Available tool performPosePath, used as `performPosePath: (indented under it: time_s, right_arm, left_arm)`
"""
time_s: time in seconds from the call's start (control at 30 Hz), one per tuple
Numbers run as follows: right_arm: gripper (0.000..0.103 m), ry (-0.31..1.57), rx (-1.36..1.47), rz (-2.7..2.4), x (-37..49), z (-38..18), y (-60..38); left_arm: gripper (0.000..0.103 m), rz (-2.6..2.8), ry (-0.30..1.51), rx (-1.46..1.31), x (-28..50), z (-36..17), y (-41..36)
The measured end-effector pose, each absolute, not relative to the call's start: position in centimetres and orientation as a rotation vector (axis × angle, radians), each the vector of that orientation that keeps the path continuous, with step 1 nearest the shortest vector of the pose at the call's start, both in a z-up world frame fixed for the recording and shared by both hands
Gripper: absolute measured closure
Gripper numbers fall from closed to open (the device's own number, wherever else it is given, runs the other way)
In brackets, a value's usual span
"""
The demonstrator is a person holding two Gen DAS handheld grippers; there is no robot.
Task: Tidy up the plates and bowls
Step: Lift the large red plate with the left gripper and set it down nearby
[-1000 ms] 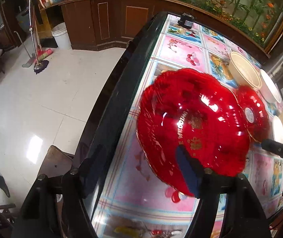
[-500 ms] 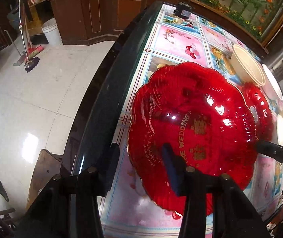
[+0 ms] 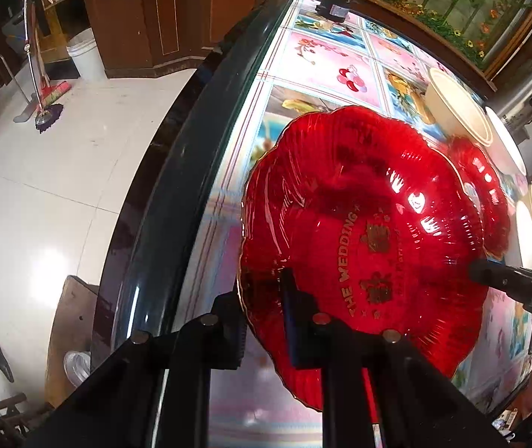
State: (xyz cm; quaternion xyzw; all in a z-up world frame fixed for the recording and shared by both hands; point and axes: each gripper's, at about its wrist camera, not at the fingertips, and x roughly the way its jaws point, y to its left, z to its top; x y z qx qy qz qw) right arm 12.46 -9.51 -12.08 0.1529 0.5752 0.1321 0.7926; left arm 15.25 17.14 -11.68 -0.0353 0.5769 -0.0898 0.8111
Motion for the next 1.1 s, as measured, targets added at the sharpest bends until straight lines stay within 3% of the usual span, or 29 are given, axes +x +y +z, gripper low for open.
performPosePath:
  time_s: [0.53,0.57,0.63,0.7,0.9,1.1]
  right_arm:
    - [0.093,1.276,0.273,0.405,7.2,-12.7,-8.5]
    - [0.093,1.278,0.266,0.419,7.1,-12.8,-8.4]
    - [0.09,1.279,0.258,0.448,7.2,-12.7,-8.4]
    - [0.09,1.284,0.251,0.459,7.1,-12.4,-8.7]
    - [0.082,1.228,0.276,0.485,5.5,-10.9,-12.8]
    - [0.083,1.19,0.372,0.411,4.1,-10.3,-20.3]
  left_arm:
    - [0.087,-0.104,1.243,-0.168,6.6,-12.1,18.4]
    - [0.086,-0.082,1.236,-0.176,6.3,-12.0,18.4]
    - [0.072,-0.041,1.222,-0.181,5.8,-11.5,18.6]
    - [0.043,0.002,1.185,-0.205,4.9,-10.3,19.3]
    - [0.041,0.03,1.132,-0.272,2.0,-7.4,19.2]
    - [0.041,-0.079,1.13,-0.209,1.3,-5.0,13.0]
